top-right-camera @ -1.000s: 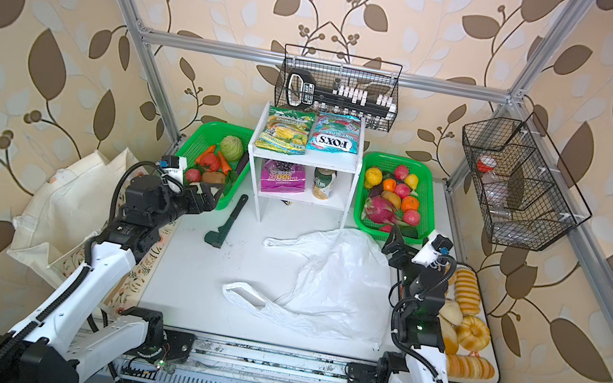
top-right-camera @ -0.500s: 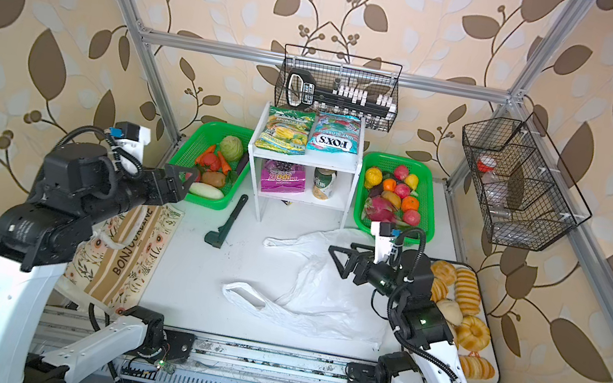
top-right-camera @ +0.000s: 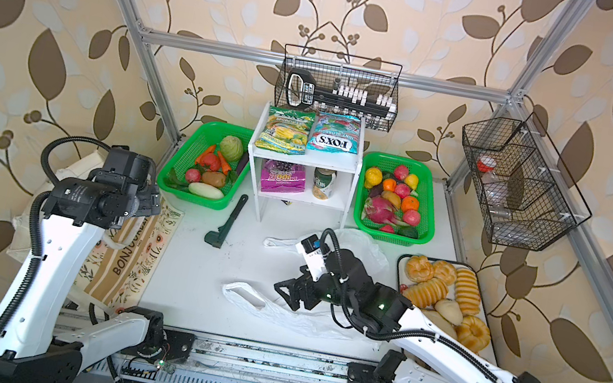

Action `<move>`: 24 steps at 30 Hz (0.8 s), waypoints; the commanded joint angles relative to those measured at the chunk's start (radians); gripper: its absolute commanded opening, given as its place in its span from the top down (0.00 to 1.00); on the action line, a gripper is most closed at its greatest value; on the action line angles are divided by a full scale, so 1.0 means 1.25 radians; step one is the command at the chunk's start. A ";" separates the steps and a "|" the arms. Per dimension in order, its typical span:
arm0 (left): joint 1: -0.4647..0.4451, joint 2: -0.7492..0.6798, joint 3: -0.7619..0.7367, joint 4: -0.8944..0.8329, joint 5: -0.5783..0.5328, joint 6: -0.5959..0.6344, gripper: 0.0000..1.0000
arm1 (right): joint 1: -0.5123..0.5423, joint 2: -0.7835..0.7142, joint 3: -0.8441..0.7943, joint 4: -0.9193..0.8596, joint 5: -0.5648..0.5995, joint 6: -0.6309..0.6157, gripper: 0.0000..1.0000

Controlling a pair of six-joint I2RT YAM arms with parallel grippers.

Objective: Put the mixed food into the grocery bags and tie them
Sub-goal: 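Grasp the tote's rope handle with left gripper while right moves over plastic bag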

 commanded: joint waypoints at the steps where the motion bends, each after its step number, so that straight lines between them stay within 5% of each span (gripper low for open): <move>1: 0.012 -0.020 -0.030 -0.002 -0.044 -0.016 0.03 | 0.019 0.061 0.003 -0.027 0.103 0.001 0.06; 4: 0.018 -0.022 -0.094 0.051 -0.021 -0.025 0.03 | 0.019 0.110 -0.027 0.019 0.118 0.050 0.06; 7: 0.018 -0.020 -0.128 0.086 0.051 -0.030 0.15 | 0.009 0.148 -0.038 0.039 0.151 0.104 0.05; 10: 0.018 -0.011 -0.142 0.094 0.061 -0.022 0.35 | -0.036 0.157 -0.039 0.058 0.090 0.147 0.04; 17: 0.018 -0.040 -0.132 0.083 0.110 -0.001 0.99 | -0.141 0.094 -0.076 0.101 0.044 0.161 0.03; 24: 0.018 -0.090 -0.064 0.036 0.193 0.009 1.00 | -0.219 0.054 -0.093 0.088 -0.002 0.155 0.02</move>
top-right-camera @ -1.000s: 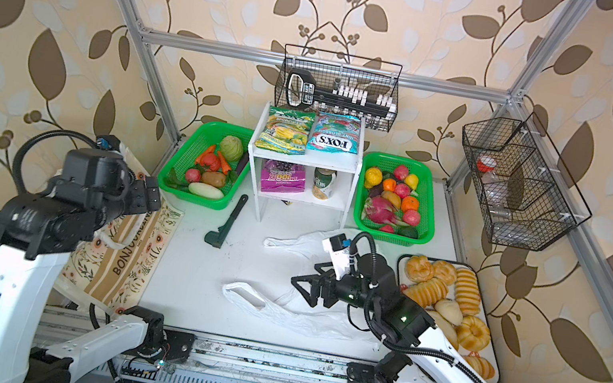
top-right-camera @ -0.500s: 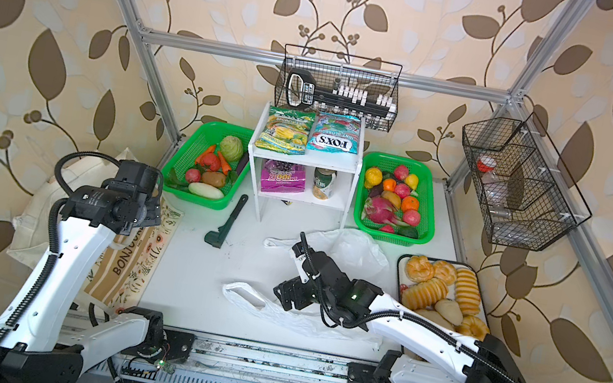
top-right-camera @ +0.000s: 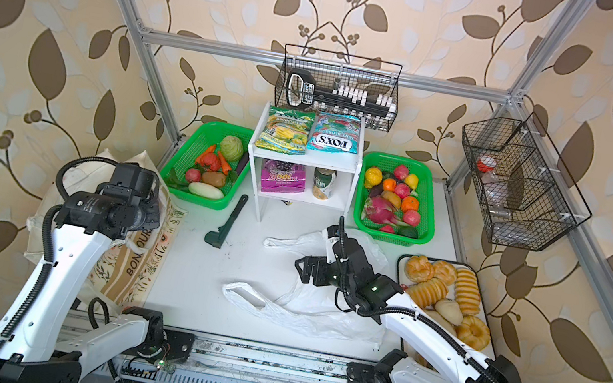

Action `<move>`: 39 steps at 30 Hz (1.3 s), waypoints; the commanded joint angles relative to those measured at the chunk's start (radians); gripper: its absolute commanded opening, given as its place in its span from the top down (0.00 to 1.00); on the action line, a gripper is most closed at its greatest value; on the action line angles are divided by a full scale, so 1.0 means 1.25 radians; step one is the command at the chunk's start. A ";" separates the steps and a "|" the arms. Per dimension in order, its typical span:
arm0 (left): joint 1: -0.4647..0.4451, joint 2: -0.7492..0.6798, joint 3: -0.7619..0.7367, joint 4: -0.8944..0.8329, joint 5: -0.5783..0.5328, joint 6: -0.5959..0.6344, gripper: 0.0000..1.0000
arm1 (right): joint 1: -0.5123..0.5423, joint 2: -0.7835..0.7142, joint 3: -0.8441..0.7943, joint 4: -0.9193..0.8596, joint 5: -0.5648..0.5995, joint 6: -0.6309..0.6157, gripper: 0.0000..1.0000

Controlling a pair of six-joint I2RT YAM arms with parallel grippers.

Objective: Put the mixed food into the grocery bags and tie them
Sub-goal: 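Grasp the tote's rope handle with left gripper while right moves over plastic bag, then lift the tote bag with the left gripper and swing it toward the table center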

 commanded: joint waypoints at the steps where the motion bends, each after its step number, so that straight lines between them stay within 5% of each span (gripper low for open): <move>1: 0.005 -0.041 0.076 -0.027 0.049 0.001 1.00 | -0.012 -0.022 -0.022 0.004 -0.036 0.011 0.02; 10: 0.005 -0.074 0.251 -0.075 0.169 -0.035 1.00 | -0.012 -0.051 -0.032 0.028 -0.046 0.055 0.02; 18: 0.005 -0.057 0.321 -0.134 0.527 -0.058 1.00 | -0.013 -0.062 -0.034 0.030 -0.028 0.063 0.02; 22: 0.004 -0.058 0.351 -0.148 0.589 -0.065 1.00 | -0.013 -0.051 -0.030 0.042 -0.034 0.078 0.02; 39: -0.040 -0.070 0.259 -0.027 0.902 -0.102 1.00 | -0.011 -0.043 -0.030 0.063 -0.051 0.116 0.02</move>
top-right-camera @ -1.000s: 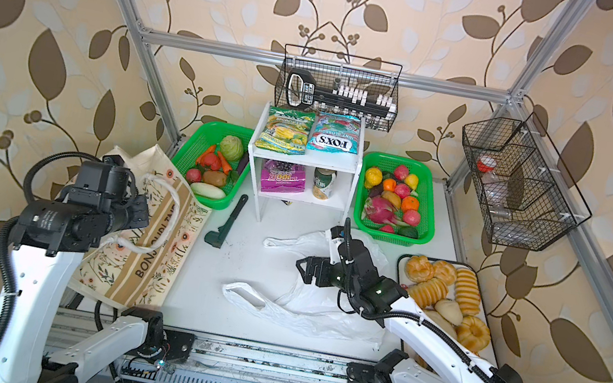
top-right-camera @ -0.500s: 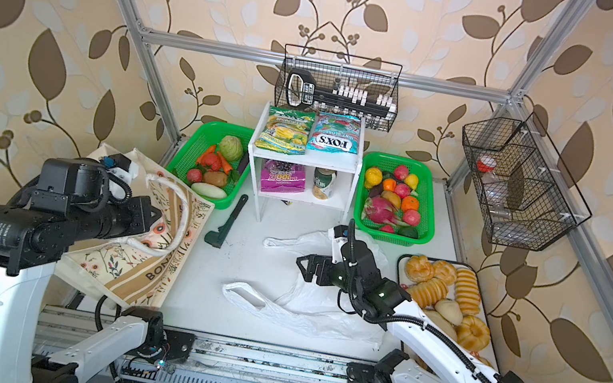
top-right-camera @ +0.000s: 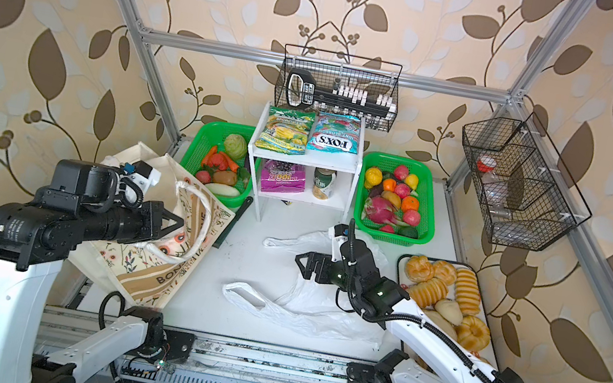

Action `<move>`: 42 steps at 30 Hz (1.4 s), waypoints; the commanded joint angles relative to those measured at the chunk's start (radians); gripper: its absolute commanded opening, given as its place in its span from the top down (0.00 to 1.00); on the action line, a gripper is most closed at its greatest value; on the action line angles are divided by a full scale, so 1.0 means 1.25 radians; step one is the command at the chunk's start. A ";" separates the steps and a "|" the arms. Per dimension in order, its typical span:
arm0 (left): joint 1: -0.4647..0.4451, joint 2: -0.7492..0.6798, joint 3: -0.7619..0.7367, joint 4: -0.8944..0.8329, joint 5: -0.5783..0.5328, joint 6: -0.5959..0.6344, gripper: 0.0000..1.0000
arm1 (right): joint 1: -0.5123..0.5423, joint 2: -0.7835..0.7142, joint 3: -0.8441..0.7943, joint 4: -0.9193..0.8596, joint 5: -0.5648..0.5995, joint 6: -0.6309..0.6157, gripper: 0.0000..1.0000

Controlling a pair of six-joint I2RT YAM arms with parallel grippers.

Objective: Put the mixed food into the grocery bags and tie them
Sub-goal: 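Lift the tote bag with the left gripper and swing it toward the table center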

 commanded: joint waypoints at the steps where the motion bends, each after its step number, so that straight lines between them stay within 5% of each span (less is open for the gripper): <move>1: -0.019 -0.022 0.008 0.151 0.207 -0.022 1.00 | 0.000 0.000 -0.008 0.012 -0.008 0.011 0.02; 7: -0.029 -0.027 0.000 0.198 0.281 -0.019 1.00 | 0.000 -0.002 -0.010 0.015 -0.008 0.012 0.02; 16: -0.093 -0.055 -0.162 0.446 0.217 -0.159 1.00 | -0.001 -0.013 -0.006 0.016 -0.015 0.016 0.02; 26: -0.365 0.131 0.049 0.153 -0.209 0.005 1.00 | 0.006 -0.033 -0.013 0.004 -0.094 0.018 0.06; 33: -0.679 0.392 0.295 0.030 -0.544 0.027 1.00 | 0.036 -0.039 -0.008 0.015 -0.100 0.033 0.14; 37: -0.724 0.510 0.376 0.008 -0.595 0.005 1.00 | 0.029 0.015 -0.031 -0.002 -0.065 0.038 0.27; 42: -0.746 0.516 0.312 0.180 -0.487 -0.016 1.00 | -0.001 0.081 -0.072 0.059 -0.096 0.058 0.34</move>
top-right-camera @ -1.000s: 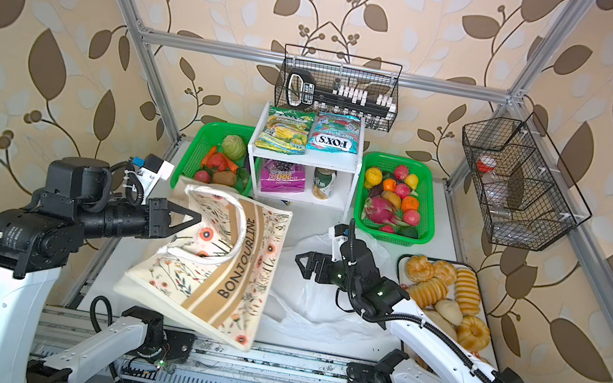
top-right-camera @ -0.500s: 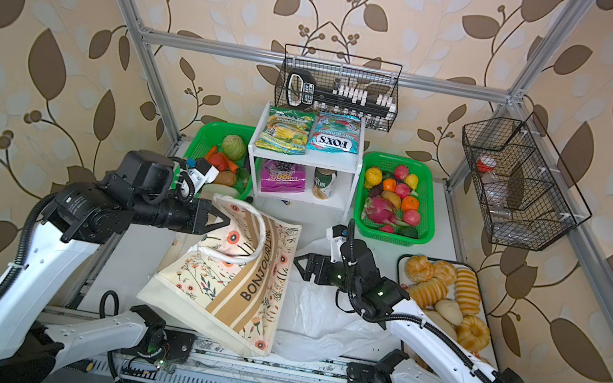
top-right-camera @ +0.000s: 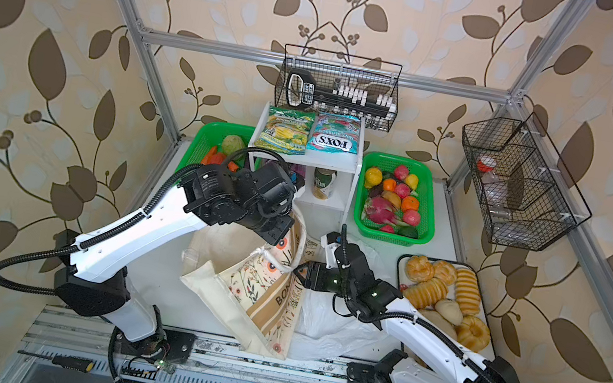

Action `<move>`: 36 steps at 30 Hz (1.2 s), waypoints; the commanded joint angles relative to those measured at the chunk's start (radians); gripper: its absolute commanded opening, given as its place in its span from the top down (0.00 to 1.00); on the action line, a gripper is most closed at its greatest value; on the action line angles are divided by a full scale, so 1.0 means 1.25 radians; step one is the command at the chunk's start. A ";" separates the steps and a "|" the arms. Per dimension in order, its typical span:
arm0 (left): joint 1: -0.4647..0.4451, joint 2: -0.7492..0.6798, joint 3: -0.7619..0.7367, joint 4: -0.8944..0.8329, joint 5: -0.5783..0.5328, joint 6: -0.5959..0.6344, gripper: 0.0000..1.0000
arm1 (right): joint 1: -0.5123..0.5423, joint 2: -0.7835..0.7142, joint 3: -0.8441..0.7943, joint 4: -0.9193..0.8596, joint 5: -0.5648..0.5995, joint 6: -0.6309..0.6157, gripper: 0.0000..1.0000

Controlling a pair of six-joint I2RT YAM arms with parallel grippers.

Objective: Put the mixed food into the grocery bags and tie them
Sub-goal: 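Lift the tote bag with the left gripper and swing it toward the table center, then grasp the tote's other rope handle with the right gripper while the left holds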

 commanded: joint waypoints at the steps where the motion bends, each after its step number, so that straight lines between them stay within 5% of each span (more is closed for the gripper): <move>1: -0.014 -0.035 -0.023 0.127 0.024 -0.017 1.00 | -0.013 0.038 -0.026 0.044 -0.018 0.016 0.34; 6: -0.018 0.019 0.012 0.170 0.052 -0.030 1.00 | -0.039 0.091 -0.027 0.082 -0.032 0.033 0.42; 8: -0.018 0.044 0.038 0.171 0.065 -0.035 0.84 | -0.061 0.066 -0.033 0.078 -0.027 0.050 0.41; 11: -0.018 0.070 0.048 0.165 0.109 -0.026 0.76 | -0.114 -0.023 -0.041 0.015 -0.004 0.066 0.37; 13: -0.018 0.078 0.040 0.161 0.110 -0.028 0.54 | -0.162 -0.102 -0.040 -0.071 0.014 0.067 0.31; 20: -0.018 0.029 -0.077 0.316 0.230 -0.085 0.31 | -0.316 -0.381 -0.007 -0.284 -0.019 0.052 0.26; 26: -0.018 -0.041 -0.153 0.442 0.336 -0.092 0.32 | -0.350 -0.392 0.096 -0.339 -0.146 0.069 0.22; 36: -0.018 -0.216 -0.330 0.598 0.325 -0.123 0.41 | -0.342 -0.287 0.316 -0.381 -0.233 0.031 0.15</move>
